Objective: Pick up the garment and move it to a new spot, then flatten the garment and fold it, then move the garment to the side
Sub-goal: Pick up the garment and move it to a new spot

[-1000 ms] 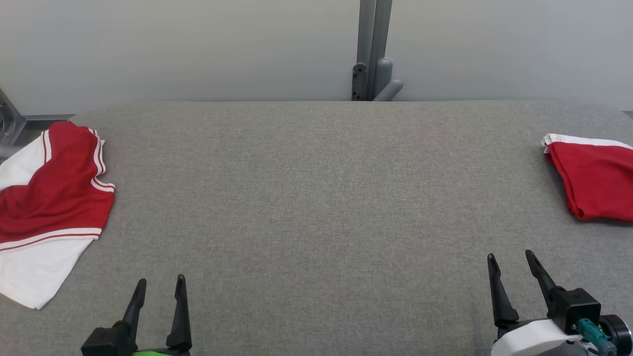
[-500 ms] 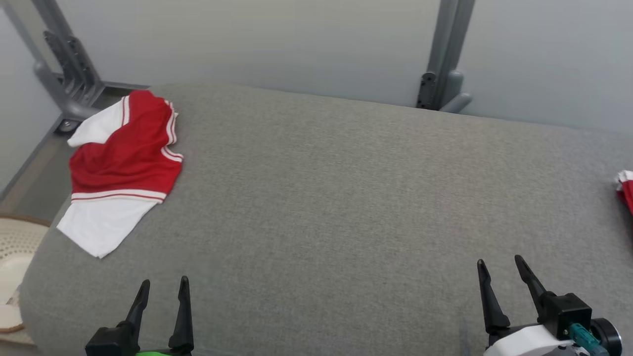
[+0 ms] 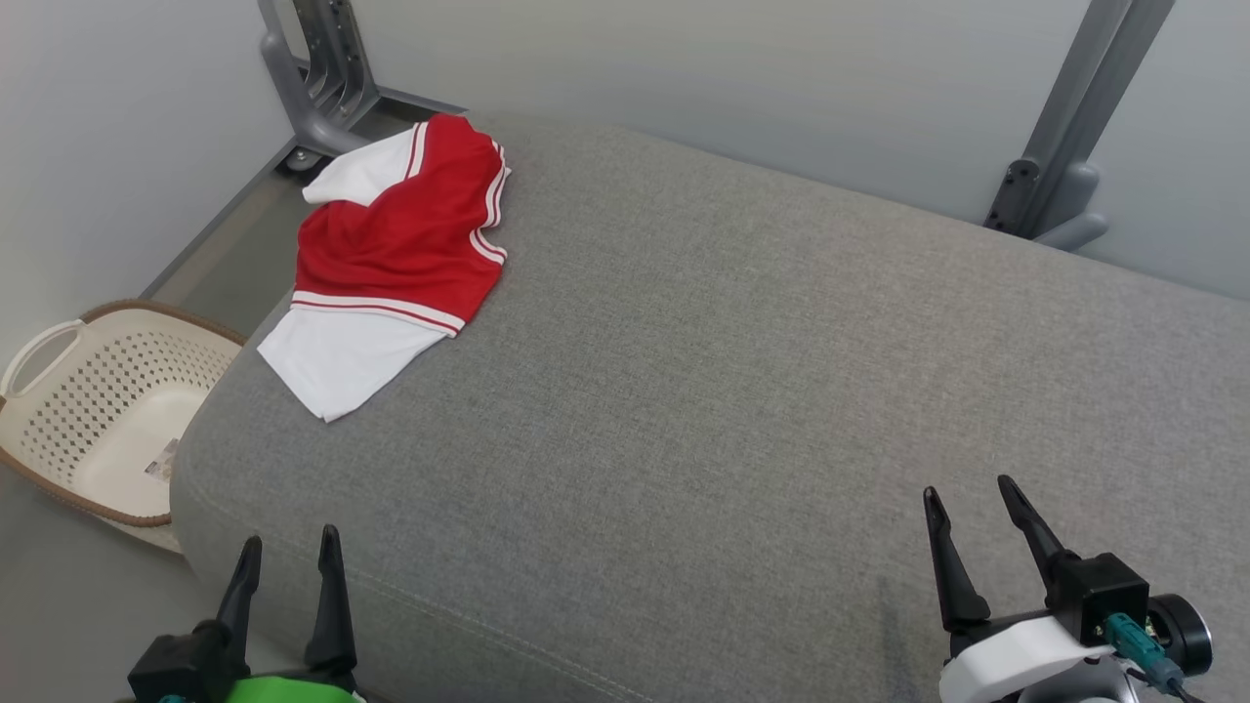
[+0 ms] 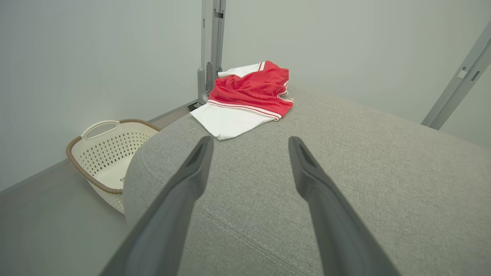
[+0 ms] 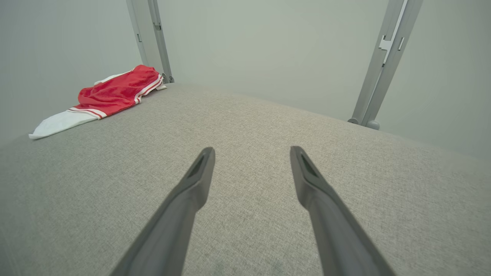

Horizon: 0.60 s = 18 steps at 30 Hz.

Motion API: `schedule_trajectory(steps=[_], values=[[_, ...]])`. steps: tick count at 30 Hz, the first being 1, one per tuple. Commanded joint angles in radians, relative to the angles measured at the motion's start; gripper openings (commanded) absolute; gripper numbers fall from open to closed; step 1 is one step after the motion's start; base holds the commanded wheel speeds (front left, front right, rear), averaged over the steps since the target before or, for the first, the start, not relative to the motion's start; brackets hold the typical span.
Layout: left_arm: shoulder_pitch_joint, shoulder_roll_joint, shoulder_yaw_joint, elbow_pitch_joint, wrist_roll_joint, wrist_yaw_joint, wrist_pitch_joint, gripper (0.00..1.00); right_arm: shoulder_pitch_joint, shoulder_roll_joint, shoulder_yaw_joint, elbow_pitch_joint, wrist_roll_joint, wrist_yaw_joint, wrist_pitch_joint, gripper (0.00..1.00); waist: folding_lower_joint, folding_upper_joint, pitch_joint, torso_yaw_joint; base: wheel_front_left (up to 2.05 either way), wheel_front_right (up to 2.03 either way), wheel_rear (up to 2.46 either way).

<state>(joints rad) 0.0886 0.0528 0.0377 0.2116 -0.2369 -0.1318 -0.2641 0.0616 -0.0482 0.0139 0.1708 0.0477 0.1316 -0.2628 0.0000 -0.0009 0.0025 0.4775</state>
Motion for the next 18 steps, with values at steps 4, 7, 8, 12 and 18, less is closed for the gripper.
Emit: schedule_trajectory(steps=[4,7,8,12,18], values=[[-0.075,0.000,-0.005,-0.004,-0.028,0.002,0.000,1.00,-0.047,-0.004,-0.008,-0.009,-0.043,-0.002,-0.003,1.00,0.0000,0.0009,0.129,-0.023,0.00,0.00,0.00],[-0.142,0.001,-0.011,0.004,-0.054,0.002,0.000,1.00,-0.089,-0.005,-0.024,-0.024,-0.079,-0.002,-0.003,1.00,0.0000,0.0009,0.206,-0.053,0.00,0.00,0.00],[-0.169,0.005,-0.012,0.009,-0.064,0.002,0.000,1.00,-0.104,-0.005,-0.029,-0.031,-0.094,-0.002,-0.003,1.00,0.0000,0.0009,0.237,-0.064,0.00,0.00,0.00],[-0.309,0.038,-0.033,0.059,-0.144,0.002,0.000,1.00,-0.173,-0.005,-0.064,-0.075,-0.148,-0.002,-0.003,1.00,0.0000,0.0009,0.359,-0.103,0.00,0.00,0.00],[-0.562,0.143,-0.083,0.186,-0.328,0.002,0.000,1.00,-0.264,-0.010,-0.099,-0.162,-0.213,-0.002,-0.003,1.00,0.0000,0.0009,0.514,-0.155,0.00,0.00,0.00]])
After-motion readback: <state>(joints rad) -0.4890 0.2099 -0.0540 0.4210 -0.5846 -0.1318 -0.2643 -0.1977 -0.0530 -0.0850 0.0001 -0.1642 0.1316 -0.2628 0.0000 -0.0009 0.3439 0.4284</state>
